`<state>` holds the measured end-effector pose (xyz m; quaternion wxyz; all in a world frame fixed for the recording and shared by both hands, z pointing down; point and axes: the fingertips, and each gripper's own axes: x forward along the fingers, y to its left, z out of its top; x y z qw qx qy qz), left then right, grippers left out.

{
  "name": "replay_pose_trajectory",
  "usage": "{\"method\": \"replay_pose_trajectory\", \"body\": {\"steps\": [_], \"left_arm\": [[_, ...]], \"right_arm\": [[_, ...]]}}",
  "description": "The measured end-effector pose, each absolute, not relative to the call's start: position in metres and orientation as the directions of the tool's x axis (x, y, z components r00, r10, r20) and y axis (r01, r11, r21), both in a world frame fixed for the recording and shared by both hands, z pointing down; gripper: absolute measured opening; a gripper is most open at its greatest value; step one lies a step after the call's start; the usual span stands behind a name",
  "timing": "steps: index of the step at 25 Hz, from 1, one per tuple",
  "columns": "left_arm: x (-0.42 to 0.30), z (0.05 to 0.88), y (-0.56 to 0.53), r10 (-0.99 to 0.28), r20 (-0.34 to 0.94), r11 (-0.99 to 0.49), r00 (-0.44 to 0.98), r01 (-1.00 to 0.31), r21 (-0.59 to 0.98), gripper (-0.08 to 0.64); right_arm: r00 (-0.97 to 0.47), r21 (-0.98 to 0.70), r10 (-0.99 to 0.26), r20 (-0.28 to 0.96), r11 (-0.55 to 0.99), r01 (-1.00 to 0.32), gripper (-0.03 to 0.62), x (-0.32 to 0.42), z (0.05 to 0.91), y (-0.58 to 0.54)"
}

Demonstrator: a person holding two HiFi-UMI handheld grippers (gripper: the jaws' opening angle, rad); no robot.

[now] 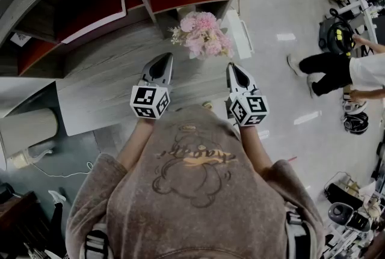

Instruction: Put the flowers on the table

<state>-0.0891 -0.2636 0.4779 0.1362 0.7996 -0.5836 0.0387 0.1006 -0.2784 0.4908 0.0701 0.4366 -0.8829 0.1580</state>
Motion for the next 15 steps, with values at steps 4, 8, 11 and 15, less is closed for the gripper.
{"method": "replay_pose_trajectory", "body": {"steps": [4, 8, 11, 15], "left_arm": [[-0.0892, 0.4805, -0.2644, -0.921, 0.224, -0.283, 0.319, -0.943, 0.176, 0.018], [-0.0874, 0.4821, -0.2644, -0.916, 0.230, -0.292, 0.328, -0.940, 0.178, 0.018], [-0.0866, 0.4836, -0.2641, -0.913, 0.233, -0.297, 0.334, -0.938, 0.181, 0.017], [-0.0864, 0.4863, -0.2643, -0.909, 0.241, -0.302, 0.341, -0.935, 0.186, 0.018]], "right_arm": [[-0.615, -0.219, -0.742, 0.266, 0.575, -0.788, -0.003, 0.0960, 0.4927, -0.2779], [-0.615, -0.220, -0.739, 0.274, 0.575, -0.788, -0.003, 0.0962, 0.4951, -0.2778], [-0.614, -0.216, -0.738, 0.280, 0.575, -0.789, -0.003, 0.0971, 0.4960, -0.2784], [-0.614, -0.213, -0.737, 0.282, 0.576, -0.789, -0.003, 0.0974, 0.4966, -0.2802]]}}
